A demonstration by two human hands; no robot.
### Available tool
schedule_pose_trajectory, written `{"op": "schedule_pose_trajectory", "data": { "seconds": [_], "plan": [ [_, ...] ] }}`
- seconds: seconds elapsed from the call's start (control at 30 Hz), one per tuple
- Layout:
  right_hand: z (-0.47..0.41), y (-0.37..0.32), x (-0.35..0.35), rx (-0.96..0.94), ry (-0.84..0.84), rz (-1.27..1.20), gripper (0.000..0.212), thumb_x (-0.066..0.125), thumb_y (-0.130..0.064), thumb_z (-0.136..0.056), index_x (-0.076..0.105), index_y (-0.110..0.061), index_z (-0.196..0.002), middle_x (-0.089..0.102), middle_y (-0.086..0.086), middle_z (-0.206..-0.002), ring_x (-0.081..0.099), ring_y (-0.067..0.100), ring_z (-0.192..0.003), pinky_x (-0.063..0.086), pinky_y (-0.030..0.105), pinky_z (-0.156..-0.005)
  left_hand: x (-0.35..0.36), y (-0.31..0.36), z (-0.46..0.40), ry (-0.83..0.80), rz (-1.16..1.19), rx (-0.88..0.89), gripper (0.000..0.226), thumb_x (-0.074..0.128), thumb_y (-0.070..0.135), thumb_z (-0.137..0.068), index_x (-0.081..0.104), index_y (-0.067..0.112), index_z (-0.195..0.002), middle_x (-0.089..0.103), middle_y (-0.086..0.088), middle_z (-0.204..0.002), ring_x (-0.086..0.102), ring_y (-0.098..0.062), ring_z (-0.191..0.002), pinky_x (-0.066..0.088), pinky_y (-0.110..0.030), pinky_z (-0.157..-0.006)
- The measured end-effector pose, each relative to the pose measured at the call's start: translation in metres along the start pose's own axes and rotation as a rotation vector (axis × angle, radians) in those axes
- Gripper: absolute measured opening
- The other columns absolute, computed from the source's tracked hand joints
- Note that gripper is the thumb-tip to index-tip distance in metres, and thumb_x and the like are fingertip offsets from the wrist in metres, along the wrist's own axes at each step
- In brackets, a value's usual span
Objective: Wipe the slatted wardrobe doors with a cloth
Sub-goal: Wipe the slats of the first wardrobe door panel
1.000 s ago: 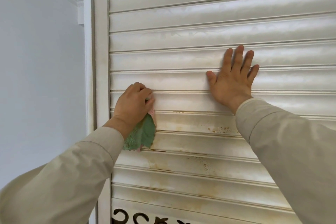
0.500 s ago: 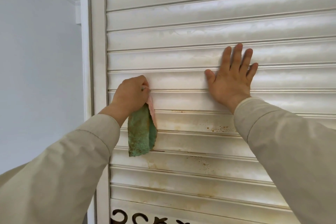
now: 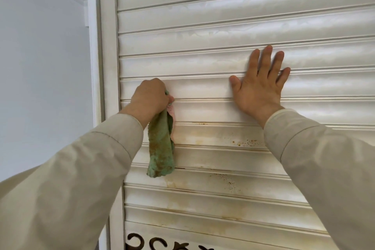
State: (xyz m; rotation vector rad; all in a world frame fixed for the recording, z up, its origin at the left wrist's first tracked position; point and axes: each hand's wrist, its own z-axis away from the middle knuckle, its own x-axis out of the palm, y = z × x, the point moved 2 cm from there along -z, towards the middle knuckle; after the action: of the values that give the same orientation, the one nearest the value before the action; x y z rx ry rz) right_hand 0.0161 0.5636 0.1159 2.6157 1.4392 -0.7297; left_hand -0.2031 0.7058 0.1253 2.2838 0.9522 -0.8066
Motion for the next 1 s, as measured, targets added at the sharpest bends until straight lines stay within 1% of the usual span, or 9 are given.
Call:
{"op": "schedule_pose_trajectory", "data": {
  "seconds": [0.2, 0.33, 0.4, 0.53, 0.63, 0.73, 0.8, 0.87, 1.0],
  "plan": [
    [0.000, -0.001, 0.002, 0.005, 0.008, -0.002, 0.083, 0.025, -0.058, -0.098, -0.008, -0.010, -0.156, -0.018, 0.014, -0.163, -0.019, 0.041, -0.148, -0.007, 0.060, -0.117, 0.006, 0.032, 0.007, 0.019, 0.024, 0.061, 0.031, 0.068, 0.038, -0.089, 0.065, 0.009, -0.101, 0.067, -0.012, -0.108, 0.060, -0.032, -0.108, 0.045, -0.033, -0.079],
    [0.000, -0.001, 0.001, 0.008, 0.015, -0.019, 0.083, 0.026, -0.058, -0.097, -0.007, -0.011, -0.157, -0.016, 0.014, -0.163, -0.018, 0.040, -0.148, -0.006, 0.060, -0.117, 0.012, 0.044, 0.015, 0.014, 0.106, 0.046, 0.026, 0.067, 0.038, -0.091, 0.056, 0.014, -0.091, 0.065, -0.010, -0.104, 0.060, -0.033, -0.103, 0.042, -0.032, -0.074],
    [0.002, 0.000, 0.000, 0.009, 0.014, -0.022, 0.083, 0.026, -0.059, -0.097, -0.006, -0.011, -0.157, -0.016, 0.013, -0.163, -0.017, 0.039, -0.148, -0.006, 0.059, -0.117, 0.014, 0.039, 0.021, 0.019, 0.169, 0.022, 0.026, 0.065, 0.039, -0.091, 0.054, 0.015, -0.091, 0.064, -0.009, -0.102, 0.060, -0.033, -0.100, 0.042, -0.033, -0.074],
    [0.002, -0.001, -0.002, 0.010, 0.008, -0.031, 0.083, 0.026, -0.060, -0.097, -0.007, -0.013, -0.157, -0.017, 0.012, -0.164, -0.018, 0.038, -0.148, -0.007, 0.058, -0.118, 0.012, 0.020, 0.032, 0.160, 0.142, 0.020, 0.021, 0.060, 0.033, -0.095, 0.054, 0.014, -0.102, 0.064, -0.006, -0.102, 0.059, -0.032, -0.097, 0.045, -0.037, -0.076],
    [0.001, 0.000, -0.002, 0.015, 0.004, -0.027, 0.083, 0.026, -0.060, -0.097, -0.007, -0.013, -0.157, -0.017, 0.011, -0.163, -0.019, 0.038, -0.148, -0.007, 0.058, -0.118, 0.021, 0.013, 0.037, 0.298, 0.025, 0.134, 0.018, 0.053, 0.027, -0.100, 0.061, 0.011, -0.103, 0.063, -0.006, -0.099, 0.059, -0.029, -0.094, 0.048, -0.037, -0.077],
    [0.000, 0.000, -0.001, 0.018, -0.003, -0.022, 0.083, 0.026, -0.060, -0.097, -0.008, -0.013, -0.157, -0.017, 0.011, -0.163, -0.019, 0.038, -0.148, -0.007, 0.058, -0.118, 0.032, 0.011, 0.039, 0.359, 0.054, 0.256, 0.024, 0.054, 0.026, -0.100, 0.068, 0.006, -0.100, 0.063, -0.010, -0.097, 0.058, -0.029, -0.095, 0.045, -0.037, -0.078],
    [0.000, 0.000, 0.000, 0.017, 0.004, -0.020, 0.083, 0.026, -0.059, -0.097, -0.007, -0.013, -0.157, -0.017, 0.012, -0.163, -0.018, 0.038, -0.148, -0.006, 0.058, -0.118, 0.035, 0.007, 0.039, 0.360, 0.085, 0.313, 0.026, 0.058, 0.027, -0.098, 0.071, 0.005, -0.098, 0.062, -0.011, -0.094, 0.057, -0.030, -0.094, 0.045, -0.037, -0.078],
    [0.000, -0.001, 0.000, 0.019, 0.009, -0.017, 0.083, 0.026, -0.059, -0.097, -0.007, -0.012, -0.157, -0.017, 0.012, -0.163, -0.018, 0.039, -0.148, -0.006, 0.058, -0.117, 0.034, 0.001, 0.039, 0.334, 0.125, 0.359, 0.024, 0.060, 0.025, -0.097, 0.074, 0.006, -0.102, 0.061, -0.012, -0.094, 0.057, -0.031, -0.094, 0.046, -0.037, -0.081],
    [0.001, -0.002, 0.000, 0.020, 0.001, -0.008, 0.083, 0.024, -0.059, -0.097, -0.009, -0.012, -0.157, -0.018, 0.013, -0.163, -0.019, 0.039, -0.148, -0.007, 0.059, -0.117, 0.030, 0.003, 0.037, 0.240, 0.146, 0.427, 0.023, 0.057, 0.017, -0.097, 0.075, 0.007, -0.106, 0.060, -0.013, -0.097, 0.058, -0.033, -0.095, 0.049, -0.041, -0.086]
  ]
}}
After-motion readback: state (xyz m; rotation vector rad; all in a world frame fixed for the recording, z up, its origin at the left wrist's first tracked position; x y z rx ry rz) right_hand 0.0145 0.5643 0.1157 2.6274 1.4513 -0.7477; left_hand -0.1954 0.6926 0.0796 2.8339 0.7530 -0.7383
